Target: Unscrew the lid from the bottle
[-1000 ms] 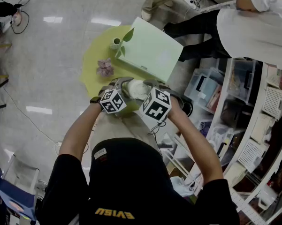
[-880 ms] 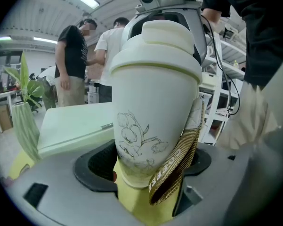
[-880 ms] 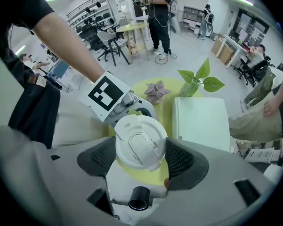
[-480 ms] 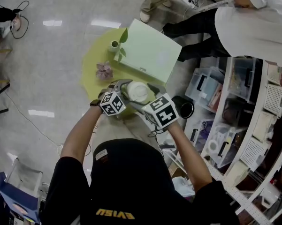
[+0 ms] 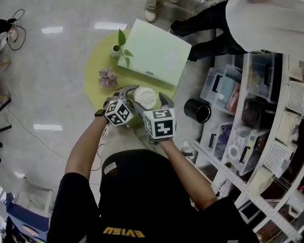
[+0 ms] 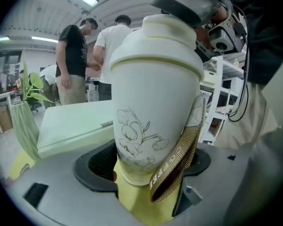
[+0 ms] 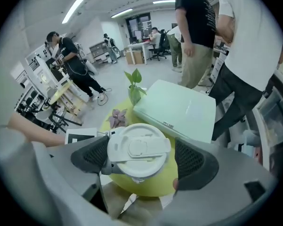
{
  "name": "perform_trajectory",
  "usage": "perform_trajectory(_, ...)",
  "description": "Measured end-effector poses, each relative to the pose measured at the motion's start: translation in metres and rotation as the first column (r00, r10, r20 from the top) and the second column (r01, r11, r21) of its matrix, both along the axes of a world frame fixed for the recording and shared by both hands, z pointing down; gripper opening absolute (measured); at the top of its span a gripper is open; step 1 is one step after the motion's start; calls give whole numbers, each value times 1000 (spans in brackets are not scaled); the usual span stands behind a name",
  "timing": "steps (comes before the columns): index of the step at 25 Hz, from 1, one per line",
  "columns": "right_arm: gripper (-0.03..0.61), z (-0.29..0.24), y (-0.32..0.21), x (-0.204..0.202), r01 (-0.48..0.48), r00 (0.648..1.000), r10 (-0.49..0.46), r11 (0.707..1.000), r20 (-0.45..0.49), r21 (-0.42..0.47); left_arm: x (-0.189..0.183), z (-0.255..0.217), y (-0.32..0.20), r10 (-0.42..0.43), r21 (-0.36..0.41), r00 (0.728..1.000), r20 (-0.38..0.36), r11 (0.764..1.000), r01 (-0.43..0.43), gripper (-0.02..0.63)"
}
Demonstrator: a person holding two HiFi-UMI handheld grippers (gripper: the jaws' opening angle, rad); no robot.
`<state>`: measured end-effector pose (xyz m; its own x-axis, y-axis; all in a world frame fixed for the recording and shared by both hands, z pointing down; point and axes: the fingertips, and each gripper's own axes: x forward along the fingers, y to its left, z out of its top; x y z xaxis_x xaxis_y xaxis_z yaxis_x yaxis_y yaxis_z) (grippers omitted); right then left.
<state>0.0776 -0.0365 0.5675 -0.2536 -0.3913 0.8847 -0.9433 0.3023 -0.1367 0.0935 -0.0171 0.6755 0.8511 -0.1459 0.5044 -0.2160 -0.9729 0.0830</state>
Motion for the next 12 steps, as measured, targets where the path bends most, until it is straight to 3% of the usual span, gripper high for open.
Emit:
perform_trajectory(2,417,1,0,-3,8,1000,-8,1000,14,-15,0,1,-1,2,2,1000,1,1000,-2,380)
perform_trajectory(12,414,1,1,-5,41,999,-41,999,-7,-14,-1,3,0,7,-1,1000,8,1000,-7,379)
